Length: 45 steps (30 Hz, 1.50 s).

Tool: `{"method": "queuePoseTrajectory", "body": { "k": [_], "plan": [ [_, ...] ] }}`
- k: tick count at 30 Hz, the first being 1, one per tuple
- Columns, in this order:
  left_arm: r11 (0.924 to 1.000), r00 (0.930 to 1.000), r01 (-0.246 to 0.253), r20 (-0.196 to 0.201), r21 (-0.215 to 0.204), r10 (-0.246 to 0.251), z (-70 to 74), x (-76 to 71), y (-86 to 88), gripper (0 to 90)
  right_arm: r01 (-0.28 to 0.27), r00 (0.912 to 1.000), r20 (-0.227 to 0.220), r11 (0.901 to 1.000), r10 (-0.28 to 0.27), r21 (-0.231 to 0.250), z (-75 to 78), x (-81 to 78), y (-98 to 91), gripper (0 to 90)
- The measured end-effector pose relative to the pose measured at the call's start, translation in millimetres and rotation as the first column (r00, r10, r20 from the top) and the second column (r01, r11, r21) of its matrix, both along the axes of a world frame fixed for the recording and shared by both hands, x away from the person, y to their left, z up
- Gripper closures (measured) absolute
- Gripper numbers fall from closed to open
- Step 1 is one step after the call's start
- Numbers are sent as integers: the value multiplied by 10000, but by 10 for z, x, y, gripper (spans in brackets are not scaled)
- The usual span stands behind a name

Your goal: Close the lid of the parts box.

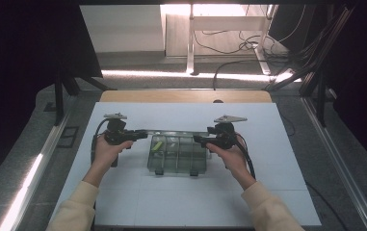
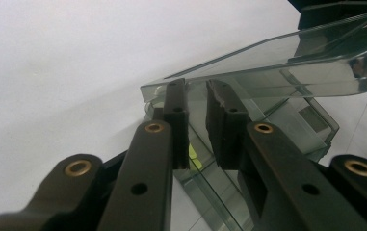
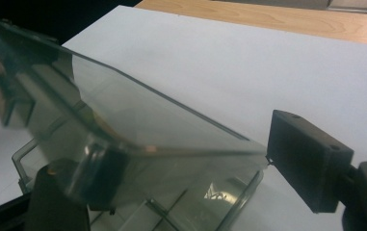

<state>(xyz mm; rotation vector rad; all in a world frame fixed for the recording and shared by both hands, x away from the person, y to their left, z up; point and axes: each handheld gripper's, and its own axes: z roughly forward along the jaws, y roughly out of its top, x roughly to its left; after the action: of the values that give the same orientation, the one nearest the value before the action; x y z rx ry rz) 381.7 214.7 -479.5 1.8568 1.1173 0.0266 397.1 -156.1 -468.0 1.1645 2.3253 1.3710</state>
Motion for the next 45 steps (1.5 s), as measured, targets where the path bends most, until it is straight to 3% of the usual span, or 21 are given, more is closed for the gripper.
{"method": "queuePoseTrajectory", "body": {
  "k": [4, 9, 13, 18, 21, 24, 27, 31, 33, 37, 45],
  "plan": [
    [10000, 10000, 4, -1, 10, -4, 1, -2, -2, 795, 170, 9998, 106, 9997, -168, -159, 24, -64, -50, 202],
    [10000, 10000, 23, -29, 26, -23, 1, -7, -2, 795, -145, 9999, 65, 9981, 149, -599, 28, -211, -116, 143],
    [10000, 10000, 24, -51, 56, -24, 3, -14, -5, 795, -263, 9996, -54, 9974, 260, -668, 17, -301, -254, 161],
    [9999, 10000, 60, -51, 104, -59, 4, -28, -6, 796, -577, 9973, -491, 9956, 542, -735, -15, -306, -462, 337],
    [9999, 10000, 59, -59, 106, -59, 3, -30, -6, 799, -221, 9973, -715, 9975, 172, -672, -25, -253, -560, 478],
    [9999, 9999, 89, -84, 93, -88, -1, -32, -4, 802, 263, 9973, -670, 9969, -313, -739, -13, -188, -614, 650],
    [9999, 9999, 90, -100, 109, -89, -7, -34, -9, 807, 105, 9963, -846, 9984, -153, -559, 16, -85, -606, 807],
    [9999, 9999, 107, -110, 111, -106, -11, -37, -8, 810, 308, 9975, -630, 9994, -317, -158, 95, 13, -547, 849],
    [9999, 9999, 106, -107, 109, -105, -13, -39, -9, 812, 247, 9976, -657, 9994, -229, 261, 135, 55, -504, 859],
    [9999, 9999, 113, -110, 120, -112, -13, -46, -11, 816, 120, 9987, -497, 9981, -89, 613, 188, 94, -392, 882],
    [9998, 9998, 125, -132, 122, -124, -18, -65, -17, 827, -413, 9977, -504, 9973, 444, 615, 190, 72, -230, 891]
  ]
}}
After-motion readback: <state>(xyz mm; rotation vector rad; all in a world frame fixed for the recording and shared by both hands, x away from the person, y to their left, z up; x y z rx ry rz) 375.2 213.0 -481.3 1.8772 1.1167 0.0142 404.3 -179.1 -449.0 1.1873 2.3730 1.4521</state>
